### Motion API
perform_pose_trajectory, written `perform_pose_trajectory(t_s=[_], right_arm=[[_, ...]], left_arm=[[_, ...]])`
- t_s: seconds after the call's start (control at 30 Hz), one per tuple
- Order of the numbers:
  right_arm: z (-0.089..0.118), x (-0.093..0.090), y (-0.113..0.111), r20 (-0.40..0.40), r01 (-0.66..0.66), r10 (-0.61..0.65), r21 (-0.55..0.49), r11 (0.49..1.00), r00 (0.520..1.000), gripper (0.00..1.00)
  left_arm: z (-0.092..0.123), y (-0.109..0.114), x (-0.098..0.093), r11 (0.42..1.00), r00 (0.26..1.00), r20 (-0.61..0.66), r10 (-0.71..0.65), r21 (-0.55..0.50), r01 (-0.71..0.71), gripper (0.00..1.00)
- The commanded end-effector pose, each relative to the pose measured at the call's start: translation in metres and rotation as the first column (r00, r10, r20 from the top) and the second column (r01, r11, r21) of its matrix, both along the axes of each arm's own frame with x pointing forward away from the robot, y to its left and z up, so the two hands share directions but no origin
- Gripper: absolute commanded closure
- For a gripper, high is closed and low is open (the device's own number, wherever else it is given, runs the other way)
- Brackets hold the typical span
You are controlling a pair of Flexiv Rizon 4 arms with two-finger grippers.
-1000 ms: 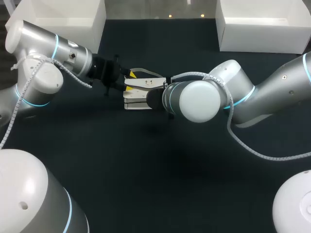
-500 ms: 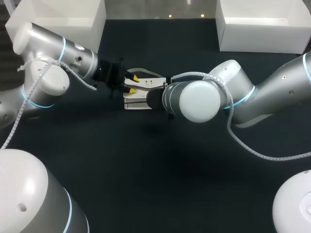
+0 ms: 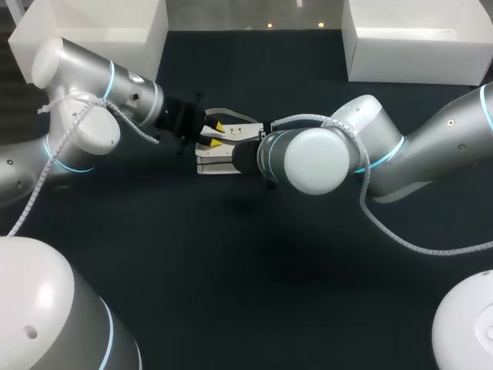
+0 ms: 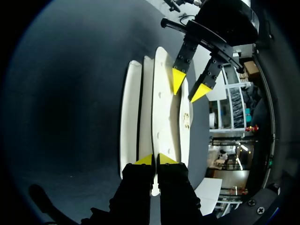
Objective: Pick up the bag, open it, inspect its contents, close it, and place it on the opposite side
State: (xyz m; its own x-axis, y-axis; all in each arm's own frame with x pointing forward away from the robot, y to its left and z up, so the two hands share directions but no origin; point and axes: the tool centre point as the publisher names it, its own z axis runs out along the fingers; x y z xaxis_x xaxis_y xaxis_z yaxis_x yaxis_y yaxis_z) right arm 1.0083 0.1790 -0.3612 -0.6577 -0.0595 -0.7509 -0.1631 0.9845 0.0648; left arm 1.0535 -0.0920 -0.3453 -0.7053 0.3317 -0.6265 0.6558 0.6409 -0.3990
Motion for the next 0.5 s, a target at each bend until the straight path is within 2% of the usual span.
perform_pose_trajectory(t_s=[0.03, 0.1, 0.13, 0.3, 0.5], right_arm=[[-0.004, -0.001, -0.001, 0.189, 0.002, -0.01, 0.039, 0.999, 0.982, 1.0], [-0.004, -0.001, -0.001, 0.189, 0.002, -0.01, 0.039, 0.999, 0.982, 1.0], [-0.004, -0.001, -0.001, 0.189, 0.002, -0.01, 0.039, 0.999, 0.982, 1.0], [-0.004, -0.001, -0.001, 0.189, 0.002, -0.01, 0.039, 0.999, 0.982, 1.0], [-0.004, -0.001, -0.001, 0.189, 0.002, -0.01, 0.039, 0.999, 0.982, 1.0]], left_arm=[[-0.006, -0.004, 0.004, 1.0, 1.0, 0.01, 0.015, 0.012, -0.015, 0.77], [-0.007, -0.006, 0.007, 0.999, 0.999, 0.01, 0.033, 0.023, -0.033, 0.98], [-0.006, -0.006, 0.008, 0.999, 0.999, 0.004, 0.034, 0.023, -0.034, 1.0], [0.0, -0.005, 0.014, 0.998, 0.998, -0.02, 0.064, 0.023, -0.064, 1.0], [0.017, 0.0, 0.028, 0.996, 0.988, -0.126, 0.09, -0.009, -0.091, 1.0]])
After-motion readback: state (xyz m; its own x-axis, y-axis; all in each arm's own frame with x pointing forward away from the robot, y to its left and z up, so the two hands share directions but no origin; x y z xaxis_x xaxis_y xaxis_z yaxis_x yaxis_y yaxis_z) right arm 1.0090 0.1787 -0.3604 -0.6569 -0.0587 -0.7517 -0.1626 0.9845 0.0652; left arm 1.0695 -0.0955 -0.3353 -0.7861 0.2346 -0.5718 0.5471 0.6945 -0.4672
